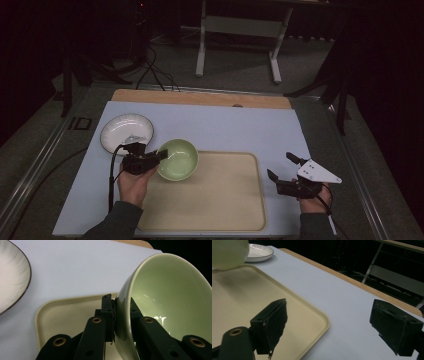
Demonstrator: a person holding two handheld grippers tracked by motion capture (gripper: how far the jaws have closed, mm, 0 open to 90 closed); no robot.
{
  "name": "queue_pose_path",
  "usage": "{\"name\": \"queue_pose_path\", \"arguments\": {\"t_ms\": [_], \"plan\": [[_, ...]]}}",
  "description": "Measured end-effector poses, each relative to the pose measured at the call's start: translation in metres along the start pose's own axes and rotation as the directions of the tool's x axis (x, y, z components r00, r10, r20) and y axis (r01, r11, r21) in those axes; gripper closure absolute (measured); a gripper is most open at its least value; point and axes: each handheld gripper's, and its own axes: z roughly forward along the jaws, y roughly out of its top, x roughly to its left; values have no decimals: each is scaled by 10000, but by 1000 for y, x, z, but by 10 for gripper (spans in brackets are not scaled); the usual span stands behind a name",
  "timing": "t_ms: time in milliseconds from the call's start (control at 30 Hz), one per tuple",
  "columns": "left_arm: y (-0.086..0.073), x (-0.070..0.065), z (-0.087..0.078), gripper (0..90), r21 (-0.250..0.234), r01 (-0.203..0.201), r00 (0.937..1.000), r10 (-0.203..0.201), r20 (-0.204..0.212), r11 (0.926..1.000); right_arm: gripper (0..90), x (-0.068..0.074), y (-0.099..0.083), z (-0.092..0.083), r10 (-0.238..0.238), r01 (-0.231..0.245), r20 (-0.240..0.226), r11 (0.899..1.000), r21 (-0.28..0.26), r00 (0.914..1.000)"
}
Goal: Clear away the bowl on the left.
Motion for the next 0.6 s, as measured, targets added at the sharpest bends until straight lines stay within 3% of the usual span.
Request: {"name": "queue_pose_path", "arguments": {"t_ms": [600], "plan": [[-7, -14, 15, 825, 426, -294, 9994, 287, 172, 9987, 139, 0, 0, 0, -25, 25, -27, 10000, 1, 10000]]}}
